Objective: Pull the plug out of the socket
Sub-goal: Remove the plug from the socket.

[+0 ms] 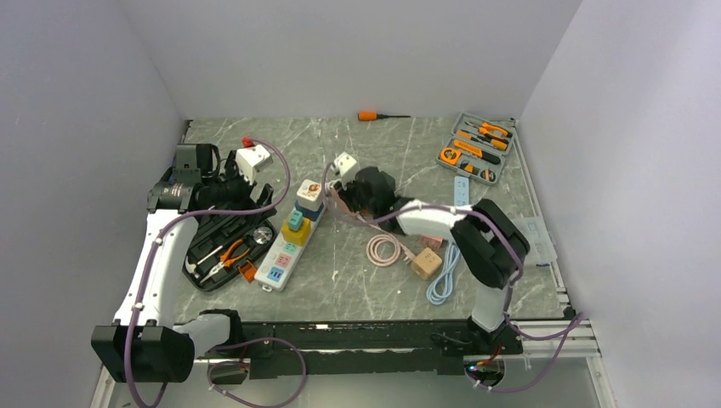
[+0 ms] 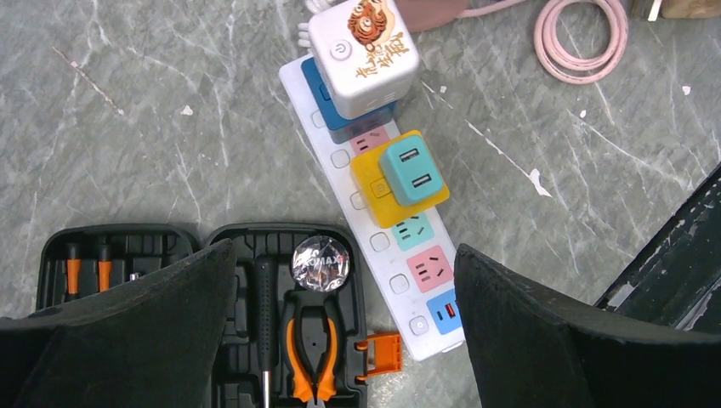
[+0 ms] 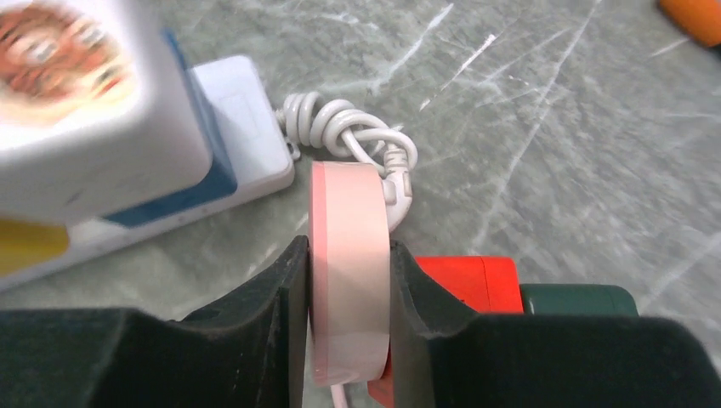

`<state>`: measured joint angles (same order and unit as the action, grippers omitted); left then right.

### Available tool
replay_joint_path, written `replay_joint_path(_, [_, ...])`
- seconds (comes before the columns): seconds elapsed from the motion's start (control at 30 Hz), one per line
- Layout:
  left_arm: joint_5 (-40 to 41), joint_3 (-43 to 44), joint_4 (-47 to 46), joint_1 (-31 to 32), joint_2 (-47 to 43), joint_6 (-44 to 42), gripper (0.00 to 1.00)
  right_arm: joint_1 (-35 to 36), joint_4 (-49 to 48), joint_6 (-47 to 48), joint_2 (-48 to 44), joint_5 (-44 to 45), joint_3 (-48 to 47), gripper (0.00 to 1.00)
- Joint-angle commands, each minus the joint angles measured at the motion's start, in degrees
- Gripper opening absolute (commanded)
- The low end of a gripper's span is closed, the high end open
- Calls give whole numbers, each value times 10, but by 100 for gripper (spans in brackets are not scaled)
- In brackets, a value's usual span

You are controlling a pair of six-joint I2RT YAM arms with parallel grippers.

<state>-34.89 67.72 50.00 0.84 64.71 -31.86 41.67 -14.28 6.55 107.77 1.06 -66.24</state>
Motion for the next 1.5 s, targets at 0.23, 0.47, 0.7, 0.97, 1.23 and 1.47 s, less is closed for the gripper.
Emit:
replay_joint_path(0.23, [-26, 74, -60, 17, 44, 19, 99, 135, -419, 334, -131, 226, 298, 0])
replay_joint_path(0.47, [-35, 130, -95, 68, 112, 40, 99, 197, -645, 568, -37, 292, 326, 0])
replay_joint_path(0.7, [-117, 221, -19, 112, 241, -64, 99, 233, -840, 692, 54, 328, 320, 0])
replay_joint_path(0.97, [-207, 392, 118, 147, 439, -195, 99, 241, -841, 734, 75, 348, 300, 0])
replay_joint_path(1.23, [-198, 553, 259, 196, 595, -376, 99, 242, -841, 761, 75, 350, 279, 0])
replay_joint_path(1.47, [-179, 559, 344, 223, 642, -520, 99, 240, -841, 769, 76, 351, 273, 0])
